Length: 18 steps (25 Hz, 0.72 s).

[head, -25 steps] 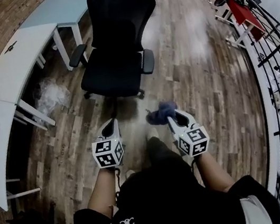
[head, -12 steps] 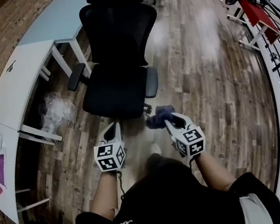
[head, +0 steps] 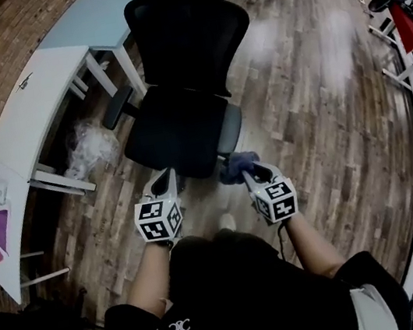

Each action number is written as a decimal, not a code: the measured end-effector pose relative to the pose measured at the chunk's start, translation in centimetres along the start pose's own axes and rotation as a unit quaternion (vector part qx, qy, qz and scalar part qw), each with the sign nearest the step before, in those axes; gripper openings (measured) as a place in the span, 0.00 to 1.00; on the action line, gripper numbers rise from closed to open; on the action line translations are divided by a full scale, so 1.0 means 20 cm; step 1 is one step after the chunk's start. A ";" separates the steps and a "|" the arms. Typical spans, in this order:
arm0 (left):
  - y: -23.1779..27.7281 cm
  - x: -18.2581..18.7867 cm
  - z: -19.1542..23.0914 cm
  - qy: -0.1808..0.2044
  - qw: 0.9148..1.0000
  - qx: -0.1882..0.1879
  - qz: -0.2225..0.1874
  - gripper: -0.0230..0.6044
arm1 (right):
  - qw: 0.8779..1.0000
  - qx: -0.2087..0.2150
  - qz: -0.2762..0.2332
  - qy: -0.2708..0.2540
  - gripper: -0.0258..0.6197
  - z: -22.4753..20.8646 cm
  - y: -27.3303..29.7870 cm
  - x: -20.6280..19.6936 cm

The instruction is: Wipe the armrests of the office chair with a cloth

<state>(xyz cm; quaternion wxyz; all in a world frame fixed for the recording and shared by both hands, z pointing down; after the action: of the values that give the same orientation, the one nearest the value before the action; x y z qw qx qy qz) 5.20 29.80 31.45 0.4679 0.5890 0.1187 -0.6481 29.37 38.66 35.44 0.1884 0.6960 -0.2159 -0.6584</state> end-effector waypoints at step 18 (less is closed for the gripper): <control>0.36 -0.05 0.25 -0.005 0.998 -0.031 0.047 0.05 | 0.996 -0.003 0.081 -0.043 0.18 -0.04 0.42 0.04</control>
<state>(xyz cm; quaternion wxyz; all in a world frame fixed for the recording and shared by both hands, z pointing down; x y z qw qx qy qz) 7.30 22.89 36.54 0.5163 0.5764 0.1085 -0.6241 29.73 31.12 39.42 0.2335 0.6468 -0.2776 -0.6709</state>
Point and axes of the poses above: the fingertips, and each gripper's own axes: y forward along the fingers, z to its left, x out of its top, the point moved 6 cm from there along -y, backward along the fingers, and after that the axes turned 11 degrees about -x, right-handed, at the moved point
